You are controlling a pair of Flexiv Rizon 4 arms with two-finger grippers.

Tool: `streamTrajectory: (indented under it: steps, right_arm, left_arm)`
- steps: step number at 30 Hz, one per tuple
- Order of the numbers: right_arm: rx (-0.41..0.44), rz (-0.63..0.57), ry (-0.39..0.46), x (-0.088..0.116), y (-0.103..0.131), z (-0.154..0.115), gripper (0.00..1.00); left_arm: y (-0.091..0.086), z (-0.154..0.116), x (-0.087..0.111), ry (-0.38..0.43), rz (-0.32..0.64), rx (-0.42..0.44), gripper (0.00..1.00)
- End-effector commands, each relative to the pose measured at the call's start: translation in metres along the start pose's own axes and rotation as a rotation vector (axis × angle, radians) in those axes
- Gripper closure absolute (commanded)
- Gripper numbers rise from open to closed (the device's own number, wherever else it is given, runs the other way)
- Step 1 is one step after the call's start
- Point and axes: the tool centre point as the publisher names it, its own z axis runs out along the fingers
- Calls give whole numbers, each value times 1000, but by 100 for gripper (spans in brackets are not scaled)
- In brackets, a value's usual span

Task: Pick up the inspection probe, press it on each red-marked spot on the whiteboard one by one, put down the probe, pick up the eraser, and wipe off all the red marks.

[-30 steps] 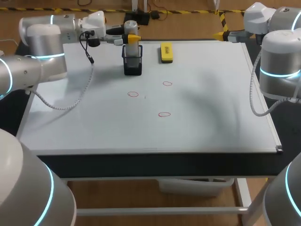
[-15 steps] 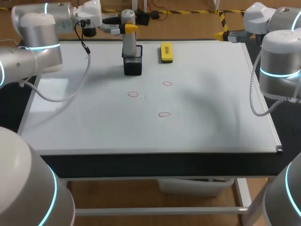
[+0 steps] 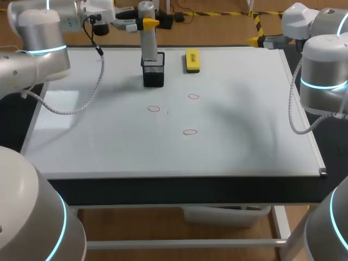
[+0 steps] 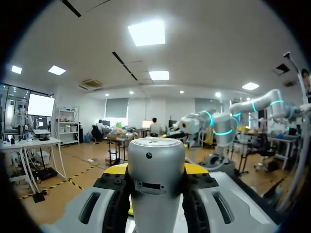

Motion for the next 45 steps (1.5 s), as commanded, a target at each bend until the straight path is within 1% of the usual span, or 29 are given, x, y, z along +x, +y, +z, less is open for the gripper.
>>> streamTrajectory:
  steps: [1, 7, 11, 17, 26, 33, 45]
  right_arm:
    - [1, 0, 0, 0, 0, 0, 0]
    - [1, 0, 0, 0, 0, 0, 0]
    - [1, 0, 0, 0, 0, 0, 0]
    - [1, 0, 0, 0, 0, 0, 0]
    - [1, 0, 0, 0, 0, 0, 0]
    - [1, 0, 0, 0, 0, 0, 0]
    - [1, 0, 0, 0, 0, 0, 0]
  left_arm:
    - [-10, -10, 9, -34, 11, -3, 100]
    - [-16, -33, 9, -81, 32, -2, 100]
    - [-15, -48, 10, -117, 43, -7, 100]
    - [-9, -72, 15, -155, 47, -6, 100]
    - [4, -109, 16, -209, 51, -4, 100]
    - [15, -130, 15, -241, 38, 4, 100]
    - [24, -164, 12, -287, 39, 26, 100]
